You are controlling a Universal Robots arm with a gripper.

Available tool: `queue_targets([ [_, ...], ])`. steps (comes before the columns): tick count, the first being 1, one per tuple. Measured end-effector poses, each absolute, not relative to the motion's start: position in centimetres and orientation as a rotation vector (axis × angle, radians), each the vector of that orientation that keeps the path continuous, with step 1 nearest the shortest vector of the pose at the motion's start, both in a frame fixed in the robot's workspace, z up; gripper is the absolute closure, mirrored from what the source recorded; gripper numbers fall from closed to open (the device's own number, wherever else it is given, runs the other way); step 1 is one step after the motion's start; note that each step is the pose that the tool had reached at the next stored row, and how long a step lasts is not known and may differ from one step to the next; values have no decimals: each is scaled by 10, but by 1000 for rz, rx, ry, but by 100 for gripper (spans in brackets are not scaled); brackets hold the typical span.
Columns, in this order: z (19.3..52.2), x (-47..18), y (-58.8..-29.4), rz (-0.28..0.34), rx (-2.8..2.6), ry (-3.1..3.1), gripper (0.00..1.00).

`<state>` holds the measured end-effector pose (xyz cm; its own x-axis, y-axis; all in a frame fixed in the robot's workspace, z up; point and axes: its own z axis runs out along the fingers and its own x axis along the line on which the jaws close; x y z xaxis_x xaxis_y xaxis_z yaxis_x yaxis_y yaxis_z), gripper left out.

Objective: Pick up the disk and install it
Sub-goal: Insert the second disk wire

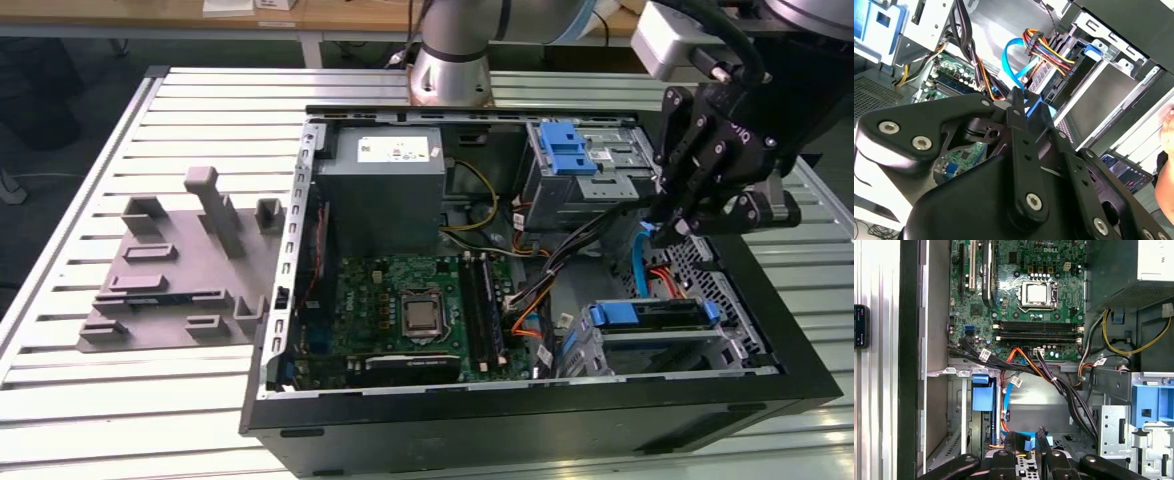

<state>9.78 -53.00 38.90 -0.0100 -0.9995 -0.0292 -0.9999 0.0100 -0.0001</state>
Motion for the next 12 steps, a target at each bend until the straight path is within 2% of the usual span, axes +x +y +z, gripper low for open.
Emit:
queue_targets([
  [12,376,98,-529,-31,-2217,2239,70],
])
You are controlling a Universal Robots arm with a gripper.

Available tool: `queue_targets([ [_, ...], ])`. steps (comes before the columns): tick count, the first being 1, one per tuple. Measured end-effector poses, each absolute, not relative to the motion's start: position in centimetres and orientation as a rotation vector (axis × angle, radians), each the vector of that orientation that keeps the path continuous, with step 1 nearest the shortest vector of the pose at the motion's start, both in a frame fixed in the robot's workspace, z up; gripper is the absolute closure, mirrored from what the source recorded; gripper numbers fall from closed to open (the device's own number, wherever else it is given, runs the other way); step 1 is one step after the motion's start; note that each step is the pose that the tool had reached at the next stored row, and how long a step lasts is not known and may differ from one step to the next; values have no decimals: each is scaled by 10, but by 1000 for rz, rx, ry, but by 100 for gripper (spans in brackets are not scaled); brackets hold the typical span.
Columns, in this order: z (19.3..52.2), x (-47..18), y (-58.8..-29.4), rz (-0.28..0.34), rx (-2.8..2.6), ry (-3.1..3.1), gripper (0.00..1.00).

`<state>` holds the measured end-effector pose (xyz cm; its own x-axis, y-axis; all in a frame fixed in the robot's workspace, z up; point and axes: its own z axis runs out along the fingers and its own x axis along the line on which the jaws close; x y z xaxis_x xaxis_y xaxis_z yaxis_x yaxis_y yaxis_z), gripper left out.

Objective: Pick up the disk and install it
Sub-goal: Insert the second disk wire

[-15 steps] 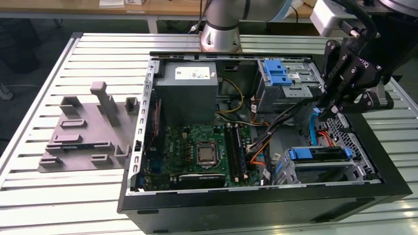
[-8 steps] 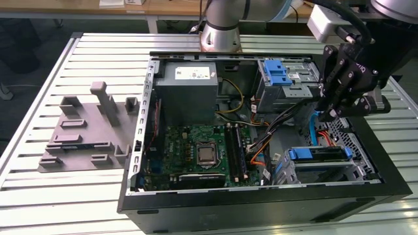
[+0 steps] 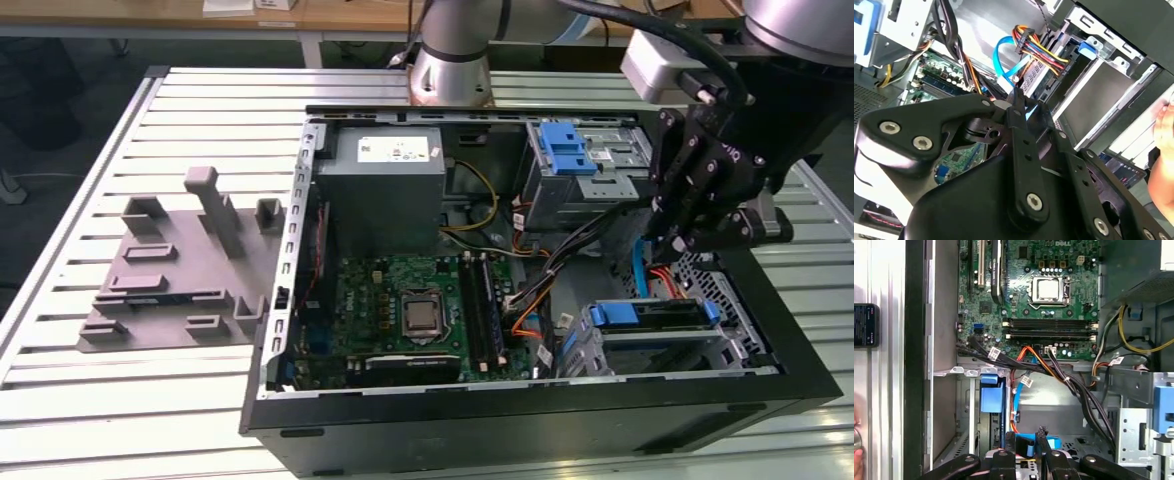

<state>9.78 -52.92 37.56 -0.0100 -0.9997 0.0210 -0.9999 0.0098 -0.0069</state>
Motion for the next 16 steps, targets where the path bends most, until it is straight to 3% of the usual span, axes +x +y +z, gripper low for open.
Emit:
queue_targets([
  [4,373,98,-529,40,2200,-2221,72],
  [6,373,98,-529,40,2199,-2221,83],
  [16,372,98,-529,40,2199,-2221,84],
])
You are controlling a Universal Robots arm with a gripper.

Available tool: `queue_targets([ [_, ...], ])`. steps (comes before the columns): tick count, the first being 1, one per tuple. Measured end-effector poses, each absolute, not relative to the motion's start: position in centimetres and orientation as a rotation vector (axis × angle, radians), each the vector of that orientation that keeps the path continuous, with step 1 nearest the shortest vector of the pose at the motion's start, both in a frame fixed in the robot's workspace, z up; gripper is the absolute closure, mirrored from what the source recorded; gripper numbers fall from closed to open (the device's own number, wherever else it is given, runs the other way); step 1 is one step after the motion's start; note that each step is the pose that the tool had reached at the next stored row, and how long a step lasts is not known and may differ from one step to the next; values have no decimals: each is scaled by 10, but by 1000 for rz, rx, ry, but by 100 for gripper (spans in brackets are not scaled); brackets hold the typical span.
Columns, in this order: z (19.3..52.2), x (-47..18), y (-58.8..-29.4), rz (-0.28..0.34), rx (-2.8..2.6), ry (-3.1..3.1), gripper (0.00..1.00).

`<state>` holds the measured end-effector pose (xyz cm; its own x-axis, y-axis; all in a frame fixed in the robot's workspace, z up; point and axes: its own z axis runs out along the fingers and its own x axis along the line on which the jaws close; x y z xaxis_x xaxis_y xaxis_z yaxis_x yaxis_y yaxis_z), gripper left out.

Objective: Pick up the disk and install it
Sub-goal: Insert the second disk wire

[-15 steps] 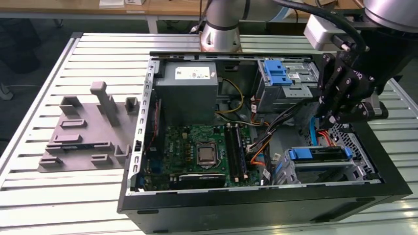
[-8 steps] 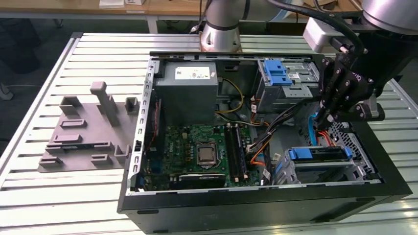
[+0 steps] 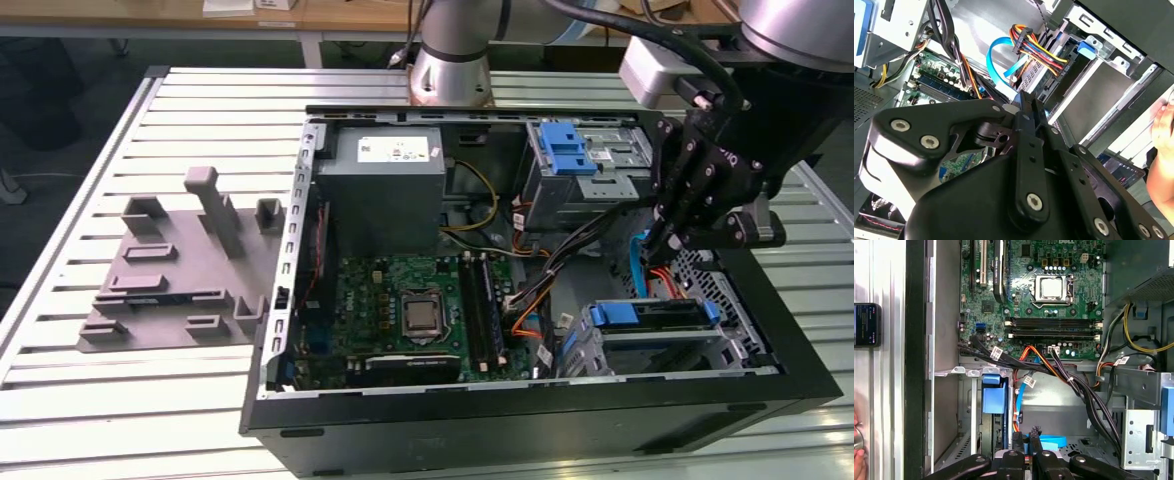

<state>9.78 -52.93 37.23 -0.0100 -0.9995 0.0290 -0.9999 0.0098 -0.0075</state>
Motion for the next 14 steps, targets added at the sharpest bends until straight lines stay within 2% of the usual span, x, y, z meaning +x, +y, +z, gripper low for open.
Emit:
queue_targets([
  [6,372,98,-529,41,2200,-2222,84],
  [8,372,98,-529,42,2200,-2222,83],
  [9,372,98,-529,42,2200,-2222,76],
  [14,372,98,-529,49,2203,-2225,76],
])
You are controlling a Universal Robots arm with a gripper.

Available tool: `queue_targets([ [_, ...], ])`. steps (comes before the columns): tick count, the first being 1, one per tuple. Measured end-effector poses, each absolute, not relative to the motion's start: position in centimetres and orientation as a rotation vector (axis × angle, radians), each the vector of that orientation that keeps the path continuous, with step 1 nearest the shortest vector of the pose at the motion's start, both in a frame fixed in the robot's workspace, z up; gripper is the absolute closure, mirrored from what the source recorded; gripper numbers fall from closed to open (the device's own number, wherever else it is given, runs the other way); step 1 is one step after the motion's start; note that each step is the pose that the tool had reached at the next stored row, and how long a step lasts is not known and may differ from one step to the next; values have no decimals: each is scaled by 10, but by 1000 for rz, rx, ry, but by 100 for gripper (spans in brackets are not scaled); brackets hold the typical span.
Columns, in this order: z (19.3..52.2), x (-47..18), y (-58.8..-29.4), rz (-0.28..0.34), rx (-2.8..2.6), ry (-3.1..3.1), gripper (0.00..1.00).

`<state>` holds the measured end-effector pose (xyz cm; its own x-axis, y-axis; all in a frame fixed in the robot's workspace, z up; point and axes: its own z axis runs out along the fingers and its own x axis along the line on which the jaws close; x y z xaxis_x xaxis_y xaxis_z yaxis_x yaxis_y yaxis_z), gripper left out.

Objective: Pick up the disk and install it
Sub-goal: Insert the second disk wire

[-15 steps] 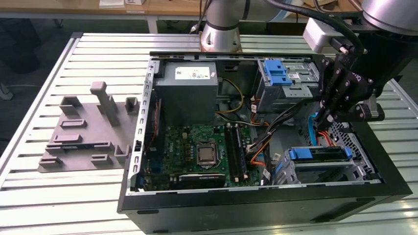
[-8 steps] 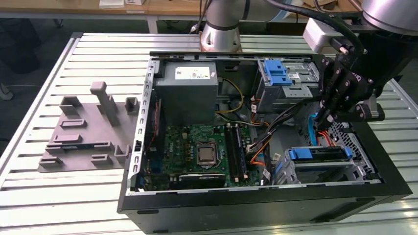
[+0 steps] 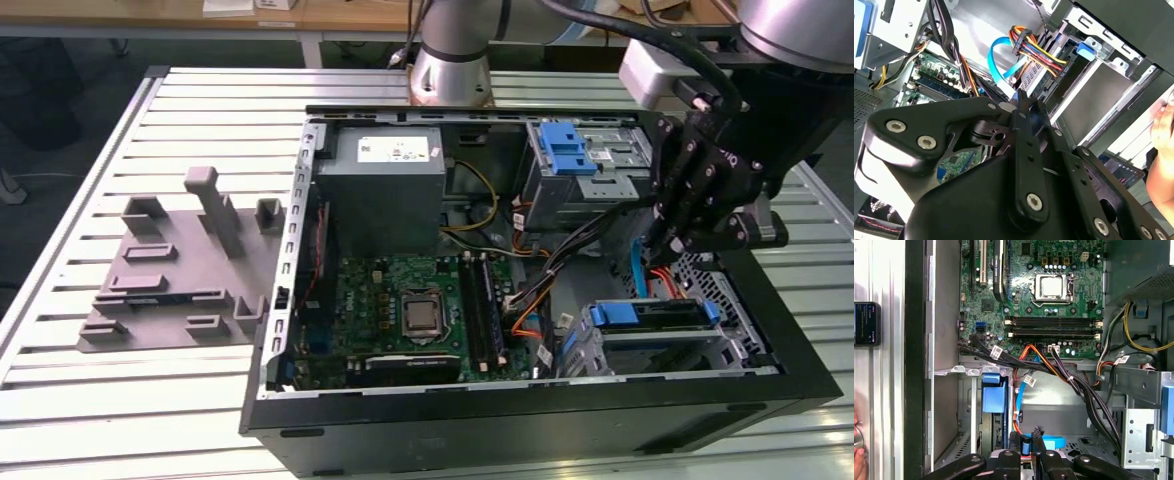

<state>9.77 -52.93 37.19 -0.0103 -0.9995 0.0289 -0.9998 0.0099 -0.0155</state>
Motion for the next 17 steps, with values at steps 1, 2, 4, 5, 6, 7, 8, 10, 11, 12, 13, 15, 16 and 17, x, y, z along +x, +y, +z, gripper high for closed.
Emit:
queue_targets([
  [1,372,98,-529,52,2204,-2227,78],
  [2,371,98,-529,58,2207,-2229,78],
  [4,371,98,-529,62,2208,-2230,84],
  [5,371,98,-529,63,2208,-2231,84],
  [6,371,98,-529,64,2208,-2231,84],
  [7,371,98,-529,64,2208,-2231,84],
  [8,371,98,-529,64,2208,-2231,84],
  [10,371,98,-529,65,2209,-2231,84],
  [11,371,98,-529,65,2209,-2231,84],
  [12,371,98,-529,65,2209,-2231,84],
  [13,371,98,-529,65,2209,-2231,84],
  [15,371,98,-529,65,2209,-2231,84],
  [16,371,98,-529,65,2209,-2231,84],
  [17,371,98,-529,65,2209,-2231,84],
])
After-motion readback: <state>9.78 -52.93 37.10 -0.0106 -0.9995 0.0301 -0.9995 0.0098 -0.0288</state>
